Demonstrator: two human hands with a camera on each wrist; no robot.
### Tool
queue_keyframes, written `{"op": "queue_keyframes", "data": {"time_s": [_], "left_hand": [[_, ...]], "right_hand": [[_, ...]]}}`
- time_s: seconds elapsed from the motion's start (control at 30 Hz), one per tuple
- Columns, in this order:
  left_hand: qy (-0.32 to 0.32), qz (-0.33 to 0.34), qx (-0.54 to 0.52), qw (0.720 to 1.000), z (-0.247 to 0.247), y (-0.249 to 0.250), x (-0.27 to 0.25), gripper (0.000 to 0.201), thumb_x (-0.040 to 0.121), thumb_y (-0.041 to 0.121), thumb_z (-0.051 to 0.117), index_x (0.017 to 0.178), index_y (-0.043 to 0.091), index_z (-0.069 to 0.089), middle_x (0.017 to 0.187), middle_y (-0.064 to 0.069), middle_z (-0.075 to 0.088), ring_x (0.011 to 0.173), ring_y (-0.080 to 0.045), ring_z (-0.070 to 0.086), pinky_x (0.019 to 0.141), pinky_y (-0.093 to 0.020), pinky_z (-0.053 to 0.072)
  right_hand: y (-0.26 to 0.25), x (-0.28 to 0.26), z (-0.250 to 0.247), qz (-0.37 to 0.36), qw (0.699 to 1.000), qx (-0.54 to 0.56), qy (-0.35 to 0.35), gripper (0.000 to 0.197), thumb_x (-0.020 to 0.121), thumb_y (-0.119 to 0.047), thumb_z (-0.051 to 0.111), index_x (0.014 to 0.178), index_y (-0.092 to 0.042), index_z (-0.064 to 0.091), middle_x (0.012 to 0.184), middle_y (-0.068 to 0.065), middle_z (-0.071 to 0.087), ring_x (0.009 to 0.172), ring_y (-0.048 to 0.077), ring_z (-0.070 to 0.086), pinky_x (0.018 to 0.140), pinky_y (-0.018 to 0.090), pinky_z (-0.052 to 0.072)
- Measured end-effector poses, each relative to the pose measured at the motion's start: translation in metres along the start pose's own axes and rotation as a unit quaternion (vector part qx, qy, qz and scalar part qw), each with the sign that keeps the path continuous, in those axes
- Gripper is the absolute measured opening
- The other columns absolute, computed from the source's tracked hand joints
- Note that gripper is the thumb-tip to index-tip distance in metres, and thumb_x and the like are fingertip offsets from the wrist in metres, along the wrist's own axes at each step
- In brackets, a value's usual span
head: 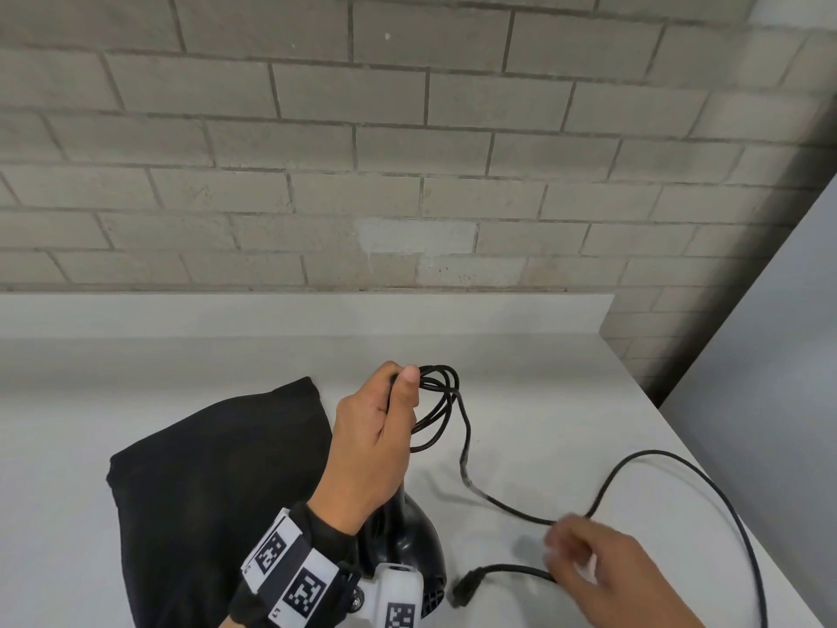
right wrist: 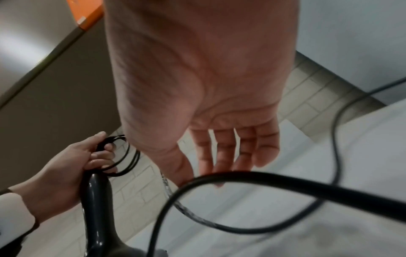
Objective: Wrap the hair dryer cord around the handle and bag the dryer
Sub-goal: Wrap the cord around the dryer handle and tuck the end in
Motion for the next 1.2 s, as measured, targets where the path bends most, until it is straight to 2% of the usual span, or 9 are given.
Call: {"op": "queue_keyframes", "data": {"time_s": [0.17, 0.27, 0.33, 0.43, 0.53, 0.63, 0.87, 1.1, 1.2], "left_hand": [[-0.008, 0.003, -0.007, 1.0, 0.004, -0.001, 0.002, 0.039, 0.096, 0.057, 0.039, 0.066, 0.031, 0.044, 0.051, 0.009, 0.033, 0.047, -0.013, 0.03, 0.045, -0.032, 0.028], [-0.008, 0.003, -0.001, 1.0, 0.003, -0.001, 0.001, 0.041, 0.095, 0.06, 0.039, 0.071, 0.029, 0.049, 0.048, 0.007, 0.035, 0.045, -0.014, 0.033, 0.044, -0.037, 0.031], [-0.001, 0.013, 0.005, 1.0, 0.001, 0.0, 0.0, 0.032, 0.095, 0.059, 0.04, 0.084, 0.034, 0.056, 0.048, 0.005, 0.04, 0.045, -0.013, 0.038, 0.046, -0.04, 0.036], [0.01, 0.01, -0.02, 1.0, -0.001, -0.002, -0.001, 0.028, 0.093, 0.056, 0.043, 0.116, 0.04, 0.048, 0.049, 0.004, 0.04, 0.045, -0.011, 0.038, 0.046, -0.037, 0.036], [0.018, 0.012, -0.022, 1.0, -0.001, -0.001, -0.002, 0.02, 0.093, 0.055, 0.044, 0.103, 0.038, 0.044, 0.05, 0.002, 0.04, 0.046, -0.015, 0.038, 0.046, -0.045, 0.036], [0.014, 0.019, 0.009, 1.0, 0.0, 0.001, -0.001, 0.023, 0.093, 0.058, 0.042, 0.09, 0.035, 0.042, 0.05, -0.002, 0.043, 0.045, -0.016, 0.04, 0.046, -0.045, 0.037], [-0.008, 0.047, 0.055, 0.997, 0.008, 0.01, 0.002, 0.046, 0.095, 0.065, 0.031, 0.08, 0.024, 0.043, 0.059, -0.009, 0.048, 0.05, -0.028, 0.045, 0.049, -0.047, 0.04], [-0.028, 0.078, 0.065, 0.994, 0.009, 0.013, 0.003, 0.044, 0.087, 0.065, 0.049, 0.073, 0.025, 0.037, 0.053, 0.008, 0.04, 0.046, -0.009, 0.035, 0.046, -0.015, 0.029], [-0.018, 0.082, 0.07, 0.994, 0.009, 0.012, 0.003, 0.039, 0.089, 0.053, 0.054, 0.072, 0.023, 0.038, 0.053, 0.008, 0.039, 0.047, -0.009, 0.036, 0.045, -0.019, 0.033]], "right_hand": [[-0.065, 0.032, -0.011, -0.09, 0.99, 0.042, 0.103, 0.031, 0.088, -0.038, 0.065, 0.116, -0.039, 0.051, 0.113, -0.027, 0.055, 0.11, -0.004, 0.052, 0.086, 0.004, 0.039], [-0.103, 0.055, -0.004, -0.12, 0.983, 0.117, 0.078, 0.045, 0.093, -0.043, 0.054, 0.134, -0.032, 0.04, 0.131, -0.028, 0.05, 0.126, -0.008, 0.044, 0.102, 0.008, 0.033], [-0.116, 0.062, 0.0, -0.13, 0.972, 0.19, 0.049, 0.038, 0.095, -0.036, 0.055, 0.13, -0.034, 0.041, 0.119, -0.025, 0.059, 0.12, -0.003, 0.052, 0.102, 0.019, 0.04], [-0.132, 0.056, -0.011, -0.153, 0.953, 0.243, 0.093, 0.017, 0.096, -0.028, 0.056, 0.11, -0.035, 0.05, 0.088, -0.009, 0.06, 0.079, 0.009, 0.061, 0.075, 0.043, 0.054], [-0.145, 0.039, -0.037, -0.205, 0.937, 0.215, 0.181, 0.01, 0.094, -0.025, 0.057, 0.098, -0.034, 0.056, 0.078, -0.007, 0.057, 0.065, 0.009, 0.05, 0.06, 0.027, 0.047], [-0.17, 0.027, -0.063, -0.279, 0.922, 0.119, 0.239, 0.005, 0.093, -0.016, 0.06, 0.093, -0.019, 0.063, 0.08, -0.013, 0.056, 0.072, -0.001, 0.05, 0.068, 0.007, 0.036], [-0.214, 0.045, -0.087, -0.356, 0.908, 0.064, 0.21, 0.003, 0.09, -0.008, 0.066, 0.091, -0.009, 0.069, 0.076, -0.006, 0.055, 0.071, -0.004, 0.047, 0.07, 0.007, 0.035], [-0.211, 0.095, -0.076, -0.268, 0.945, 0.141, 0.121, 0.006, 0.087, -0.018, 0.07, 0.082, -0.022, 0.07, 0.077, -0.008, 0.064, 0.059, 0.008, 0.05, 0.059, 0.022, 0.045], [-0.2, 0.11, -0.062, -0.216, 0.954, 0.196, 0.062, 0.008, 0.087, -0.017, 0.07, 0.08, -0.02, 0.072, 0.073, -0.009, 0.067, 0.061, 0.011, 0.055, 0.061, 0.025, 0.048]]}}
Point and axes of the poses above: each hand's wrist, its own x-axis towards the middle knuckle, its own z-axis out of the palm, y = z × x, the point moved 8 cm from there along x, towards the middle knuckle
